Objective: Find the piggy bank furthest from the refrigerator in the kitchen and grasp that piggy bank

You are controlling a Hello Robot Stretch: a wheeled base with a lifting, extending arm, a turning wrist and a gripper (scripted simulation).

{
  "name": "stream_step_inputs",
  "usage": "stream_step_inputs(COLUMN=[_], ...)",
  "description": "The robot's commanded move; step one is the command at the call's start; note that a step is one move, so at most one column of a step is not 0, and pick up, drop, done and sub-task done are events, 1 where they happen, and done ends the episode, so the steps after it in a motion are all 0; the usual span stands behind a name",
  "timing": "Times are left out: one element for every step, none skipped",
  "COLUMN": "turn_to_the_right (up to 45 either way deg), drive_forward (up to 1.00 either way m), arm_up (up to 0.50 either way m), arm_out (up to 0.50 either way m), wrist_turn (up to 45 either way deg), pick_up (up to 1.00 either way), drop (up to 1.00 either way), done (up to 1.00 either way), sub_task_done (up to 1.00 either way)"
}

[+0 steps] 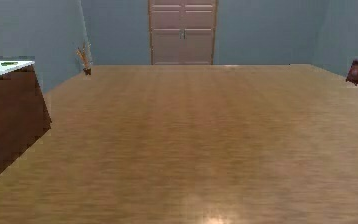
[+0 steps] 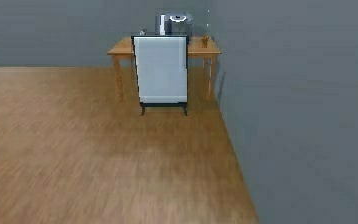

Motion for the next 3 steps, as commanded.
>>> stream_step_inputs(turn_to_the_right=[-45.0, -42.0, 0.0], drive_forward=[0.00, 0.00, 1.00], arm_up=[0.00, 0.00, 0.00], arm_out=[0.00, 0.00, 0.00], wrist_turn=[0.0, 0.0, 0.0], pick_up=[0.00, 0.00, 0.00], drop=[0.00, 0.00, 0.00], done=[0.00, 0.00, 0.00], sub_task_done=[0.00, 0.00, 0.00])
